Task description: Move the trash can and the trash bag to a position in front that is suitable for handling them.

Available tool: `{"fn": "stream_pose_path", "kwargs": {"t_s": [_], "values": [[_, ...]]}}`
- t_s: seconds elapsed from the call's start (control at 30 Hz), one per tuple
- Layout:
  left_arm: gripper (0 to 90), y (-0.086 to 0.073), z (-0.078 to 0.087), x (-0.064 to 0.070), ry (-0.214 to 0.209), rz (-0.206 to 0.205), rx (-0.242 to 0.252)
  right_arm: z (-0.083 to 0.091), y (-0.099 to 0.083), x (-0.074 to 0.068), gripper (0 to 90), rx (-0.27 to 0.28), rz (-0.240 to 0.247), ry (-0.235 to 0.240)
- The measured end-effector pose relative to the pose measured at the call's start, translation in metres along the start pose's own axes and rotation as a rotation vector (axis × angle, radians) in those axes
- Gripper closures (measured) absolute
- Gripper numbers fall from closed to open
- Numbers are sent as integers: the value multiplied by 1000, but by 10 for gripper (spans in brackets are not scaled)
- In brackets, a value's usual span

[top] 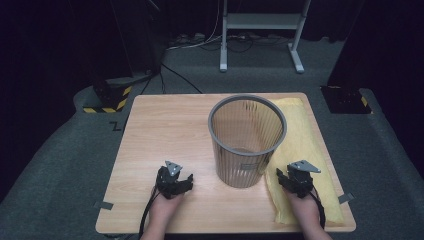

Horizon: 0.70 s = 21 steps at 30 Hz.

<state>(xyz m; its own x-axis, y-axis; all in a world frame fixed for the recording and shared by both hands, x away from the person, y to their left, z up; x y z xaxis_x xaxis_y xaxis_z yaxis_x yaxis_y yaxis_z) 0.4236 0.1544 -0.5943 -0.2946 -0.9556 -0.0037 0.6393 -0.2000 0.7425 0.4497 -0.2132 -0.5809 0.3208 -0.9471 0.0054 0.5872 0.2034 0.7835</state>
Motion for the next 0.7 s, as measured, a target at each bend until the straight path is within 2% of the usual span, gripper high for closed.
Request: {"fn": "stream_pose_path", "kwargs": {"t_s": [0.07, 0.13, 0.17, 0.2, 0.27, 0.37, 0.47, 0.53, 0.6, 0.63, 0.7], "values": [[238, 0, 0, 0, 3, -5, 2, 2, 2, -1, 514, 5, -1, 1], [230, 0, 0, 1, 0, -8, -1, 6, 7, -3, 467, 19, 11, 15], [230, 0, 0, 1, 1, -7, -1, 8, 11, -2, 451, 27, 63, 12], [229, 0, 0, 1, 1, -7, -1, 8, 11, -2, 451, 27, 63, 12], [229, 0, 0, 1, 3, -5, -1, 10, 15, -1, 442, 47, 104, 17], [226, 0, 0, 1, 4, -3, -1, 11, 14, 2, 443, 52, 89, 39], [204, 0, -1, 2, -2, -10, -5, 16, 12, 4, 434, 63, 107, 38], [197, 0, -1, 2, -3, -8, -5, 16, 9, 4, 415, 42, 114, 45], [190, 0, -1, 2, -5, -10, -7, 16, 5, 5, 388, 31, 98, 73], [190, 0, -1, 2, -5, -10, -7, 16, 5, 5, 388, 31, 98, 73], [190, 0, -1, 3, -2, -9, -7, 16, 2, 9, 353, 15, 68, 80]]}}
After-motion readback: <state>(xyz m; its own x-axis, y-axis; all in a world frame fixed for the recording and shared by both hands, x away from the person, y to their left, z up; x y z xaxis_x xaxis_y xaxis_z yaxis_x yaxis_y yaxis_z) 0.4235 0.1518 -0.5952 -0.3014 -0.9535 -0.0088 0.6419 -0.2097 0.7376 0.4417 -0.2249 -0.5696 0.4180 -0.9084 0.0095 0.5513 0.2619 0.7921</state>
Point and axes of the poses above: each handheld gripper's, and its own axes: z roughly backward along the jaws, y roughly out of its top, x roughly to its right, the point moved 10 cm from there along -z, roughly forward along the jaws, and after that the axes turned 1 degree about y, right-handed, at the moved point
